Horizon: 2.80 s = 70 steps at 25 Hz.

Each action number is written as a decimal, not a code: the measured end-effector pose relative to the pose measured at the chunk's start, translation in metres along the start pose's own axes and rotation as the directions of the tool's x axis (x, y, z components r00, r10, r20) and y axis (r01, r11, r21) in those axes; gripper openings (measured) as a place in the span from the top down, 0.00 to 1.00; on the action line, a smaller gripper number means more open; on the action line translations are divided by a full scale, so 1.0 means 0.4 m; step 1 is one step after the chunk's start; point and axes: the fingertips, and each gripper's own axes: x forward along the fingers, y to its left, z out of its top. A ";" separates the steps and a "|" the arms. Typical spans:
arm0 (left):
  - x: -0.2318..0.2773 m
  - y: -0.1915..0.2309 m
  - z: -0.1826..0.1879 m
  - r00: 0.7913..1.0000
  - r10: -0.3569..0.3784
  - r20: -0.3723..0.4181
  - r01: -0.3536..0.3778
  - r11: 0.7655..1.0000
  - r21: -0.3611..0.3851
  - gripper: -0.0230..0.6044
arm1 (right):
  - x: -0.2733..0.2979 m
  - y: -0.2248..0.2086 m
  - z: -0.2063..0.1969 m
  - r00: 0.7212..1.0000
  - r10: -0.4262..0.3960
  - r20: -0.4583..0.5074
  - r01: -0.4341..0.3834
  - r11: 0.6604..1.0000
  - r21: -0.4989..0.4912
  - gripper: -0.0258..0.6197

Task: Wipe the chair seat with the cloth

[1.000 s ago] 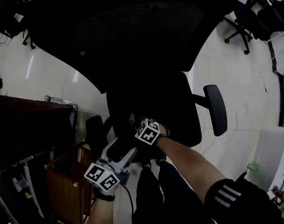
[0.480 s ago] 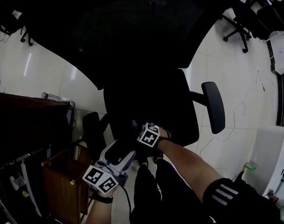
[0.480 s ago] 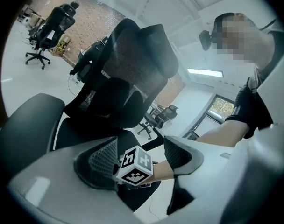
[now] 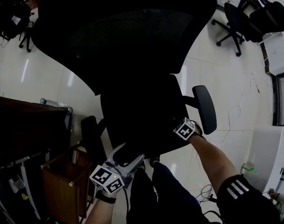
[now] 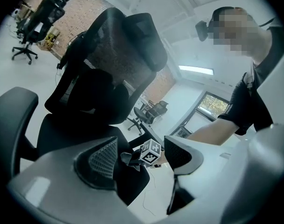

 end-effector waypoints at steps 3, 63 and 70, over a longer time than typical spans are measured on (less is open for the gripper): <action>-0.009 -0.004 -0.002 1.000 0.006 -0.005 -0.006 1.000 0.003 0.43 | -0.017 -0.017 -0.008 0.999 -0.036 -0.014 0.036 0.999 0.015 0.91; -0.121 -0.232 0.103 0.990 0.128 0.065 -0.125 0.991 -0.045 0.43 | -0.628 0.304 0.255 0.813 0.117 0.571 -0.283 0.935 0.212 0.91; -0.202 -0.354 0.125 0.991 0.088 0.097 -0.089 0.996 0.003 0.43 | -0.855 0.453 0.309 0.727 0.157 0.669 -0.280 0.957 0.079 0.91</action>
